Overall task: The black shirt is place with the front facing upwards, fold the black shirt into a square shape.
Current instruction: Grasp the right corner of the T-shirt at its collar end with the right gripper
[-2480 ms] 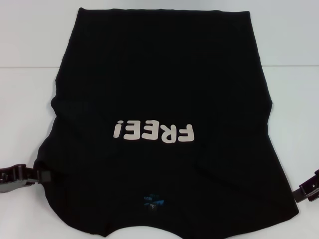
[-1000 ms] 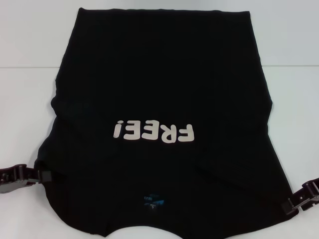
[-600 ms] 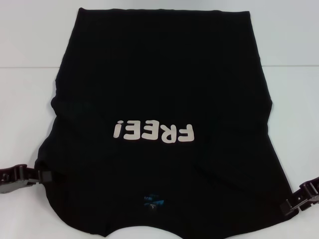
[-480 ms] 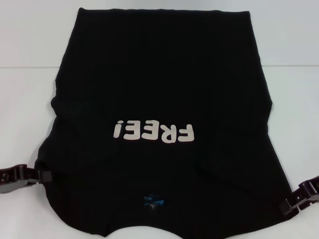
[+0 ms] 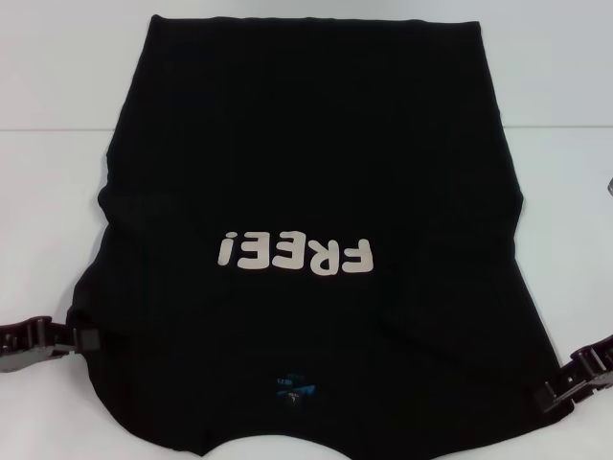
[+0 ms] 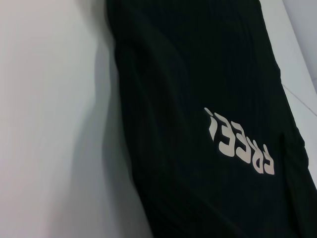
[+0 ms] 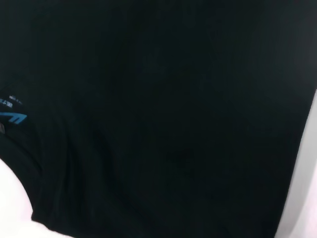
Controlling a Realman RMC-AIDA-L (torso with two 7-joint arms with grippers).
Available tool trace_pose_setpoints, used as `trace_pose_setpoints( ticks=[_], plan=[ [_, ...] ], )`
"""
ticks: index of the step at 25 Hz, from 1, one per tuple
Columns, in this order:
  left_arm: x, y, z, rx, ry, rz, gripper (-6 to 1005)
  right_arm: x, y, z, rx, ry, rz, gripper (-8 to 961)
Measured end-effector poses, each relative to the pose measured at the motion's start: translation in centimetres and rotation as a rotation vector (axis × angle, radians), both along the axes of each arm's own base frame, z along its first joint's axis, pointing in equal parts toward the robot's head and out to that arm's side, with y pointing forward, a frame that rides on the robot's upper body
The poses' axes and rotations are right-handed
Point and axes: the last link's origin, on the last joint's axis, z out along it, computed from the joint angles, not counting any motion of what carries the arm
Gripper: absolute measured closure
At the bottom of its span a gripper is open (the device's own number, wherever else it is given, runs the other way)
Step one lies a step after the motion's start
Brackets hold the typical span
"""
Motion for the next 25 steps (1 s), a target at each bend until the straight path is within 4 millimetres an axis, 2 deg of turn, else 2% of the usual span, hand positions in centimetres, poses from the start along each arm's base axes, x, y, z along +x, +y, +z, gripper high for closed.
trace_pose_setpoints(
  ticks=[7,25],
  plan=[
    [0.04,0.08,0.01,0.001,0.001,-0.002,986,0.44,0.16,0.29,0.016,-0.023,-0.004,319],
    [-0.15,0.08,-0.09,0.003,0.003,0.005,986,-0.03,0.2,-0.4,0.001,-0.016,0.004,320]
  ],
)
